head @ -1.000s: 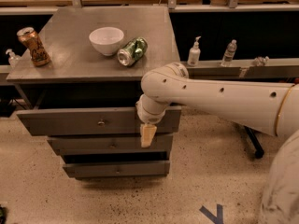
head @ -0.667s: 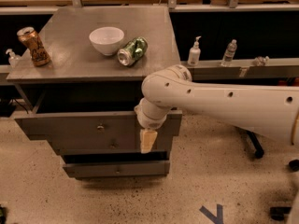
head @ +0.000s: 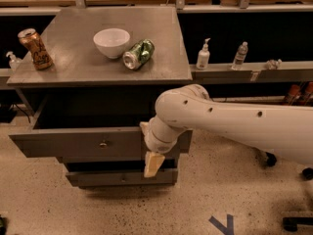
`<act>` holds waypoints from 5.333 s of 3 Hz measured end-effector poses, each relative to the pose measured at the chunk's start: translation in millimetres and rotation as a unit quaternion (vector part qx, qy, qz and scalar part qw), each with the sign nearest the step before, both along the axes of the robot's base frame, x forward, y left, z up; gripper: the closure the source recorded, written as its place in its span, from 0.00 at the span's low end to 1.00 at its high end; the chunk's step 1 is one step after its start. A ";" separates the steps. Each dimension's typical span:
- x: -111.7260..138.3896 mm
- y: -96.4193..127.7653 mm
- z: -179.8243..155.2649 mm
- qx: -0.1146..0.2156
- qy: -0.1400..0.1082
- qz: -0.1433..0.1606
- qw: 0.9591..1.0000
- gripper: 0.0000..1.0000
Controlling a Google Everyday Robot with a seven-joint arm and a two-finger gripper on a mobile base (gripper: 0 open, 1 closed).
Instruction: Open top drawer
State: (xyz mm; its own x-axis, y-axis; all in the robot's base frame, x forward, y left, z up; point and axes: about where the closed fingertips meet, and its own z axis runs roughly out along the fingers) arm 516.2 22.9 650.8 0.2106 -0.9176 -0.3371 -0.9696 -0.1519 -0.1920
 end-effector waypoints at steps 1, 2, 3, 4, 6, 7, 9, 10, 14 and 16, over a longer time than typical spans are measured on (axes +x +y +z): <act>-2.6 0.4 0.6 0.001 0.003 0.000 1.000 0.23; -2.6 0.5 5.3 0.002 0.003 0.000 1.000 0.22; -2.6 0.5 5.9 0.002 0.003 0.000 1.000 0.22; -32.7 0.0 21.7 0.019 0.004 -0.001 1.000 0.22; -83.7 -12.0 69.5 0.085 -0.021 0.005 0.996 0.09; -70.3 -13.8 73.7 0.105 -0.040 0.016 0.994 0.09; -13.2 -3.2 43.2 0.102 -0.019 0.030 0.994 0.19; -1.3 4.5 16.4 0.097 0.018 0.033 0.995 0.21; -86.7 12.2 16.5 0.079 0.125 0.085 0.985 0.26; -36.8 -6.6 68.9 0.158 -0.024 0.032 0.987 0.00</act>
Offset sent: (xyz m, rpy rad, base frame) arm -0.1055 0.0107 0.0159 0.0416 0.1271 -0.0336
